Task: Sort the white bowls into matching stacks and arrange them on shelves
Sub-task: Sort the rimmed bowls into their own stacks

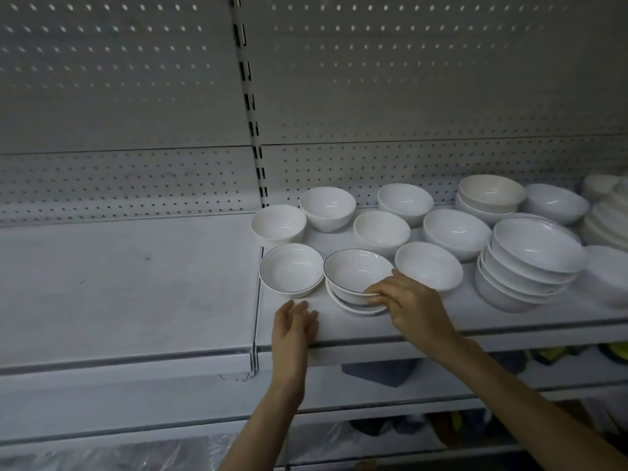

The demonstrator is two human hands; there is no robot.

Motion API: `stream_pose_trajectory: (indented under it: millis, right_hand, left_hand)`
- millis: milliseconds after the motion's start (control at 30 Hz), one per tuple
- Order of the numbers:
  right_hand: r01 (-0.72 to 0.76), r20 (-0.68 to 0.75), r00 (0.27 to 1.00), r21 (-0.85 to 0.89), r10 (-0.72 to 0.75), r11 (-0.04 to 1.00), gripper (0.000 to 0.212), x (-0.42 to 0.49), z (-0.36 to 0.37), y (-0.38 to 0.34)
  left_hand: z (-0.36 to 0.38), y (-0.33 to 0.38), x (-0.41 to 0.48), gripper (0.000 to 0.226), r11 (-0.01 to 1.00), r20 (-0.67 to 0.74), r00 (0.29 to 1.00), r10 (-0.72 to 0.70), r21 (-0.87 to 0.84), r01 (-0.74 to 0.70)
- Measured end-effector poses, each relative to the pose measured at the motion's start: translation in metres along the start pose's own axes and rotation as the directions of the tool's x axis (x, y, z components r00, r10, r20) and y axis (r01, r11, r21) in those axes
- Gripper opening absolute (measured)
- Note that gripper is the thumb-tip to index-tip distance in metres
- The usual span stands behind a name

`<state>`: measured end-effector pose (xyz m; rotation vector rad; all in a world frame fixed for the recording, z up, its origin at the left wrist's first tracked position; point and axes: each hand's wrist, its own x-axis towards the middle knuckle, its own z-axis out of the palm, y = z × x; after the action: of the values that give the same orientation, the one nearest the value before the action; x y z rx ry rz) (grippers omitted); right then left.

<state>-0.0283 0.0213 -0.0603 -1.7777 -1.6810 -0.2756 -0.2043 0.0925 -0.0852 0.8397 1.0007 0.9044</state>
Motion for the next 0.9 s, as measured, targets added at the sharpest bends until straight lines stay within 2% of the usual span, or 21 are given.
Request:
stream_pose_trajectory:
  millis: [100, 233, 300, 367, 467, 533, 667, 800, 900]
  right_hand:
    - [0.046, -0.032, 0.998, -0.093, -0.049, 0.995, 0.037, 0.001, 0.003, 0.006]
    - [0.118, -0.041, 0.991, -0.131, -0.125, 0.984, 0.042, -0.001, 0.003, 0.013]
    - [0.145, -0.037, 0.988, -0.136, -0.151, 0.98, 0.043, -0.003, 0.003, 0.015]
    - [0.168, -0.025, 0.985, -0.127, -0.172, 0.978, 0.045, -0.006, 0.004, 0.017]
    - [0.179, -0.003, 0.984, -0.1, -0.18, 0.979, 0.048, -0.008, 0.006, 0.02]
    - [0.175, 0.006, 0.984, -0.088, -0.175, 0.981, 0.048, -0.008, 0.007, 0.022]
    - [0.211, 0.028, 0.977, -0.075, -0.21, 0.975, 0.045, -0.007, 0.006, 0.024]
    - [0.305, 0.075, 0.951, -0.066, -0.3, 0.95, 0.017, -0.007, 0.002, 0.027]
    - [0.288, 0.134, 0.951, -0.056, -0.279, 0.956, 0.028, -0.007, 0.003, 0.028]
  left_hand:
    - [-0.014, 0.007, 0.002, 0.042, 0.998, -0.063, 0.997, 0.037, 0.05, -0.034]
    - [-0.029, 0.019, 0.015, 0.048, 0.972, -0.081, 0.99, 0.119, 0.212, -0.099]
    - [-0.032, 0.025, 0.026, 0.047, 0.965, -0.098, 0.984, 0.147, 0.234, -0.121]
    - [-0.031, 0.035, 0.034, 0.039, 0.962, -0.109, 0.981, 0.161, 0.24, -0.131]
    - [-0.029, 0.047, 0.043, 0.009, 0.948, -0.042, 0.979, 0.199, 0.26, -0.182]
    - [-0.028, 0.051, 0.049, 0.011, 0.946, -0.002, 0.981, 0.192, 0.266, -0.184]
    - [-0.023, 0.055, 0.058, 0.023, 0.943, -0.018, 0.985, 0.17, 0.293, -0.157]
    - [-0.017, 0.056, 0.062, 0.023, 0.943, -0.011, 0.988, 0.153, 0.299, -0.143]
    - [-0.017, 0.058, 0.063, 0.027, 0.95, -0.014, 0.993, 0.121, 0.293, -0.112]
